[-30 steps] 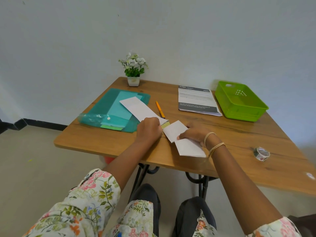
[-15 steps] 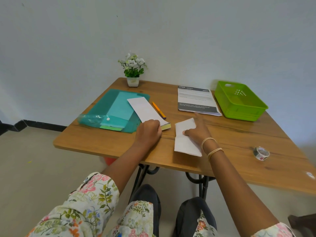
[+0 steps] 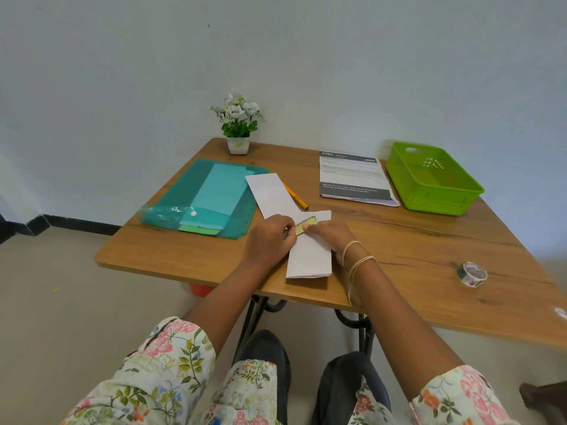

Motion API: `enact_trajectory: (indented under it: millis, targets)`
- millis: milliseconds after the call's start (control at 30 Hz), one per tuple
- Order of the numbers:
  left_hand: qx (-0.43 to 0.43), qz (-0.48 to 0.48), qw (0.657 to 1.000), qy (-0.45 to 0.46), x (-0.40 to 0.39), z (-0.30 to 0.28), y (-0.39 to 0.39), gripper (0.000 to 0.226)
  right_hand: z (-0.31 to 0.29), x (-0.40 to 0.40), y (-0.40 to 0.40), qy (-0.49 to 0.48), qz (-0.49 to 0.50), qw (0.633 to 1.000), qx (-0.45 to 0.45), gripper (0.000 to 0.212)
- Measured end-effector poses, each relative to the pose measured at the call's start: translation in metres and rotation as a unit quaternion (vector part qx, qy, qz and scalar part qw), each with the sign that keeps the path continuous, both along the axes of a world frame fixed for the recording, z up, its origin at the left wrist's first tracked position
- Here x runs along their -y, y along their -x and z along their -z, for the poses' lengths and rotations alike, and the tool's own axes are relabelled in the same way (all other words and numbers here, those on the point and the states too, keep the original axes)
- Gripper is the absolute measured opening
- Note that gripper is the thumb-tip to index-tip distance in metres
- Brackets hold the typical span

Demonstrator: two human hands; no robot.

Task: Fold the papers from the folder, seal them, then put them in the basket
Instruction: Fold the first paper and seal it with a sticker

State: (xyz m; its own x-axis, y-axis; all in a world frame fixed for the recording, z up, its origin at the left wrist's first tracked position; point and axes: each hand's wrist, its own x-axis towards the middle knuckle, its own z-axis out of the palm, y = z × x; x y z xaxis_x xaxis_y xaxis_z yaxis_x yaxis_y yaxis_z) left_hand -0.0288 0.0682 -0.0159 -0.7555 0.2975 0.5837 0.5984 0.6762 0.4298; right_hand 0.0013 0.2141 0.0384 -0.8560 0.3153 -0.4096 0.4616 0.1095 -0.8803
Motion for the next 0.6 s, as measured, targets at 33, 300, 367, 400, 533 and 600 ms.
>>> enact_trajectory:
  millis: [33, 300, 367, 400, 533, 600]
  targets:
    - [0.006, -0.004, 1.000, 0.000, -0.0001, 0.0003, 0.0006, 0.013, 0.0007, -0.0009, 0.0003, 0.007, 0.001, 1.000, 0.003, 0.036]
    - [0.042, 0.006, 0.999, 0.031, 0.0012, -0.0004, 0.0029, 0.042, 0.0027, -0.0063, -0.0014, 0.015, -0.007, 0.999, 0.029, 0.054]
    - [0.057, 0.004, 0.998, 0.040, 0.0015, -0.0007, 0.0040, 0.042, 0.0051, -0.0069, -0.0019, 0.011, -0.007, 1.000, 0.016, 0.047]
    - [0.066, 0.001, 0.997, 0.042, 0.0013, -0.0005, 0.0045, 0.041, 0.0061, -0.0069, -0.0022, 0.006, -0.008, 1.000, 0.009, 0.042]
    - [0.091, -0.005, 0.994, 0.054, -0.0012, 0.0011, 0.0041, 0.035, 0.0092, -0.0064, -0.0003, -0.019, -0.008, 1.000, -0.004, 0.033]
    - [0.099, -0.002, 0.994, 0.054, -0.0011, 0.0004, 0.0037, 0.036, 0.0099, -0.0059, 0.0011, -0.031, -0.013, 0.999, -0.008, 0.030]
